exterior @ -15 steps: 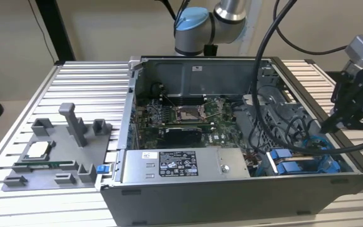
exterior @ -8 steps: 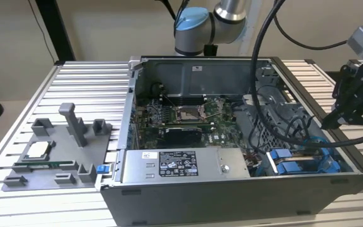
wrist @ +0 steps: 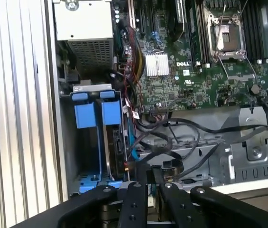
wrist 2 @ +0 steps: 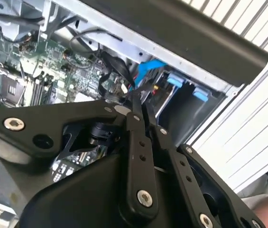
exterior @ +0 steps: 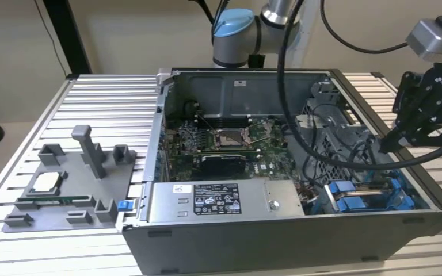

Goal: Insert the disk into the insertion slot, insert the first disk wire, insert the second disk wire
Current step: 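Insert the second disk wire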

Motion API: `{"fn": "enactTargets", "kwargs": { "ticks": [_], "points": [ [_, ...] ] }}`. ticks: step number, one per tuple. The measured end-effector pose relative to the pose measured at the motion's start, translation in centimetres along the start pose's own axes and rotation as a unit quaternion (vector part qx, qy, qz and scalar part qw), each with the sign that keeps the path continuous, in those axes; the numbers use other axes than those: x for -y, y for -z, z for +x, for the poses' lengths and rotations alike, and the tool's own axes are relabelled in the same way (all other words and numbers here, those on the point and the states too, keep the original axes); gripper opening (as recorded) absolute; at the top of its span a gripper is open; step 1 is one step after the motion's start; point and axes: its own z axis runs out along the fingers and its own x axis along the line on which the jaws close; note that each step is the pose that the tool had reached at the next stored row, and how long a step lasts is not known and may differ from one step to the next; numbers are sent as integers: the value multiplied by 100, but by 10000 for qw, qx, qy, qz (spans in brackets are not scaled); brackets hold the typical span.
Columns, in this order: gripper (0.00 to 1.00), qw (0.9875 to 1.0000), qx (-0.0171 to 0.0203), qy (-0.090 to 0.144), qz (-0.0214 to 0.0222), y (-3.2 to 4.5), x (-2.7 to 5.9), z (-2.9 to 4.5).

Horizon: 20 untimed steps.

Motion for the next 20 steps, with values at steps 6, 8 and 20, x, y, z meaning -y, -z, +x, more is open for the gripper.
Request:
{"fn": "enactTargets", "kwargs": {
  "ticks": [6,8,20],
  "points": [
    [0,10000,9,13,78,-17,-222,31],
    [0,9999,13,24,121,-24,-266,44],
    [0,9997,1,161,201,-64,-347,81]
  ]
}}
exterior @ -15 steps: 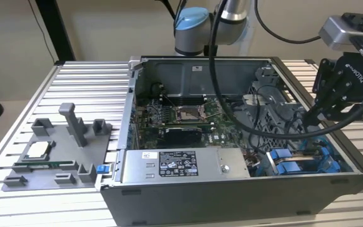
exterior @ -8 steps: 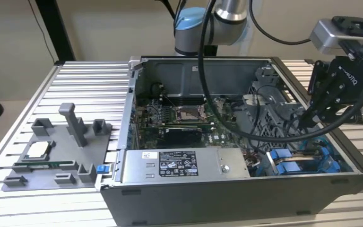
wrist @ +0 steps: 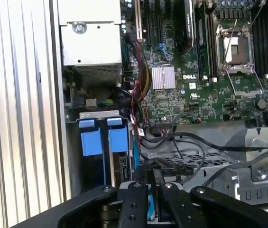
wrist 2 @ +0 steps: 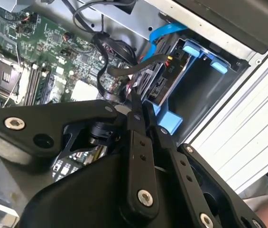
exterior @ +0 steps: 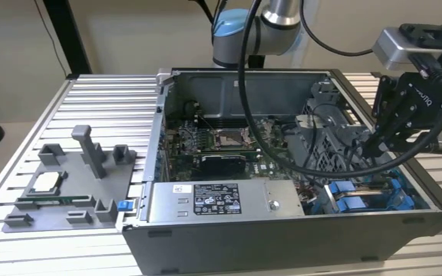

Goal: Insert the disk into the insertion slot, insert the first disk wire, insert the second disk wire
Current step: 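Insert the second disk wire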

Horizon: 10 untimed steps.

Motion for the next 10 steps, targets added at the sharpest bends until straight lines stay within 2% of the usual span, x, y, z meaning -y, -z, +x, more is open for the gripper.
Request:
{"fn": "enactTargets", "kwargs": {
  "ticks": [1,3,6,8,10],
  "points": [
    [0,10000,-12,34,-4,-3,-1,1],
    [0,9999,-60,126,-12,-4,-1,1],
    [0,9996,-163,211,-14,-7,-3,2],
    [0,9994,-219,257,22,-14,-8,3],
    [0,9993,-240,270,102,-23,-36,7]
  ]
}}
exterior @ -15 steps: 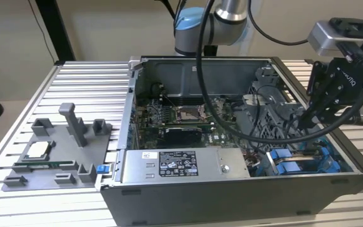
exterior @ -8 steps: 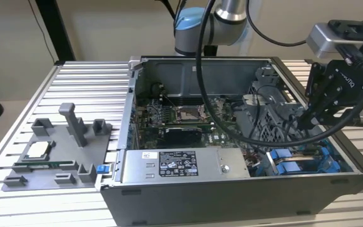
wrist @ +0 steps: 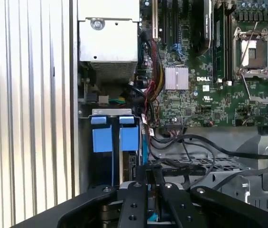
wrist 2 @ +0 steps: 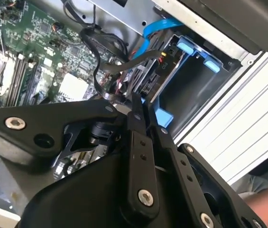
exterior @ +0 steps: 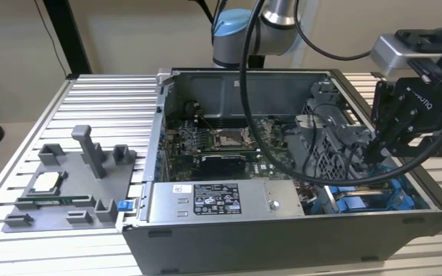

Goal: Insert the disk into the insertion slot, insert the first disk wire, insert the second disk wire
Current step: 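Insert the second disk wire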

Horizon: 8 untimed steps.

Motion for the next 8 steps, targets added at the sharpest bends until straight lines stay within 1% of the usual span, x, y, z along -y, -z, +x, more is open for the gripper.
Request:
{"fn": "enactTargets", "kwargs": {
  "ticks": [1,4,8],
  "points": [
    [0,10000,-5,4,49,-6,-26,1],
    [0,9997,-31,18,223,-22,-103,6],
    [0,9988,-83,39,489,-38,-181,10]
  ]
}}
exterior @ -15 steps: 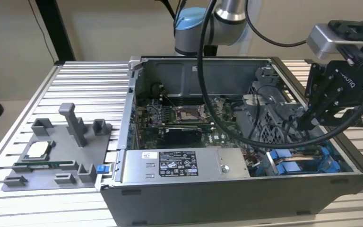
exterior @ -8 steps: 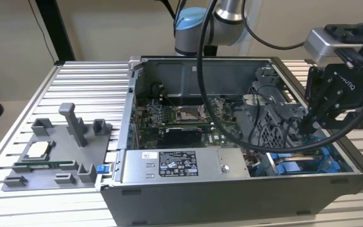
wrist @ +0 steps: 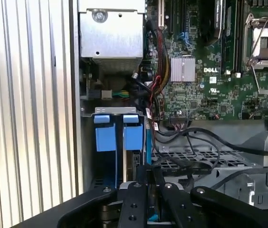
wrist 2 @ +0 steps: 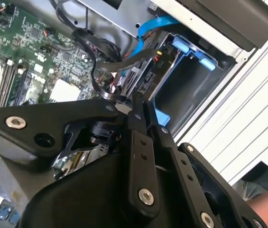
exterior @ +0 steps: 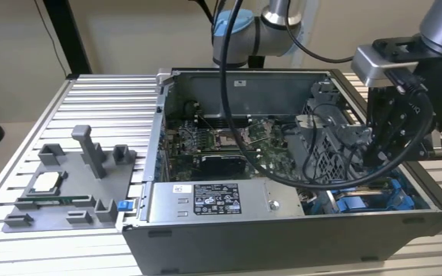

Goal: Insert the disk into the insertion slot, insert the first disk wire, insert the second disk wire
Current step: 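Insert the second disk wire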

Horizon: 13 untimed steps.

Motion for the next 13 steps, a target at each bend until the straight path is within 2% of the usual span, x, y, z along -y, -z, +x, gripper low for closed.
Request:
{"fn": "enactTargets", "kwargs": {
  "ticks": [2,4,13],
  "points": [
    [0,9999,-20,8,110,-11,-20,1],
    [0,9999,-29,5,148,-36,-26,4],
    [0,9998,-68,-37,180,-184,-35,15]
  ]
}}
